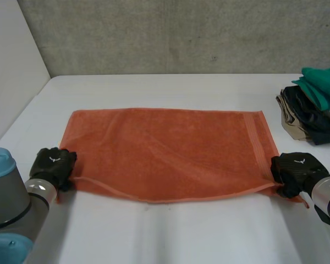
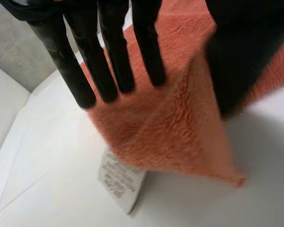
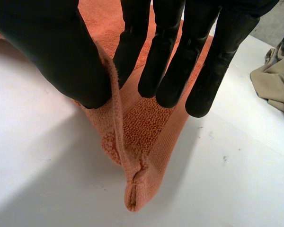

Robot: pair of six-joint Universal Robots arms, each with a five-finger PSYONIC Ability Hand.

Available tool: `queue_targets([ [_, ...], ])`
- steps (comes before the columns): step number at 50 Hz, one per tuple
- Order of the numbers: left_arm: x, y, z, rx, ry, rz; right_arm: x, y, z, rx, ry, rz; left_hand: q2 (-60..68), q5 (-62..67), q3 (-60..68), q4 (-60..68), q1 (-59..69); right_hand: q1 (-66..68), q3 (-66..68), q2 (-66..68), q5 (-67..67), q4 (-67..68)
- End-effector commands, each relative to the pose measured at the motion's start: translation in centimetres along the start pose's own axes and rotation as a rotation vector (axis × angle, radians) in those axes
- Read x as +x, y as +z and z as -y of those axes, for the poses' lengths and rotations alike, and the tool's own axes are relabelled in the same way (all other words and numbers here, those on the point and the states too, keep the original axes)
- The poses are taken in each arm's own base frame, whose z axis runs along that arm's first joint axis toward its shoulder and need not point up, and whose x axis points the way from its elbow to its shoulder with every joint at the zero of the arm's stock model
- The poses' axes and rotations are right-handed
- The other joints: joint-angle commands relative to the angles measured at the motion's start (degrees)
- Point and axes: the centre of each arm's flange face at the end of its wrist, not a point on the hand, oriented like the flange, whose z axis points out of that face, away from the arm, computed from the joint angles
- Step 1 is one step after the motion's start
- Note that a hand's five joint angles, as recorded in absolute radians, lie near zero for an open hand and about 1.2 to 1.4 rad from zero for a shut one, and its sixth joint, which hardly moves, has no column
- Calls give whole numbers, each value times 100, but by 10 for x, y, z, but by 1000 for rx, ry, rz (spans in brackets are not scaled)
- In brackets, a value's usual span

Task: Fold the laundry.

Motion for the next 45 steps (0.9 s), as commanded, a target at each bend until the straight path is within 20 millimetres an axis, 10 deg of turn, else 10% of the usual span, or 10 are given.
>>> queue_targets([
  [1,-20,9,-2,1,29,73,5,-3,8,17,-56,-21,3022,3161,3026,3114,2817,1912,1219,1224,1402,1190],
  [14,-37,-67,52,27,138,4,13,-72,70,4,-512,-69,3022,3161,3026,3114,2817,1912,1219,1224,1402,1190],
  [24,-19,-95,36,-91,172,-170,-3,-95,46,-197,-607,62,3022,3161,3026,3114,2817,1912,1219,1224,1402,1190],
  [33,-22,-46,36,-49,225,-140,17,-26,30,-209,-592,4,3022,3161,3026,3114,2817,1912,1219,1224,1402,1190],
  [45,-9,61,67,160,263,9,13,69,73,82,-616,-221,3022,3161,3026,3114,2817,1912,1219,1224,1402,1190],
])
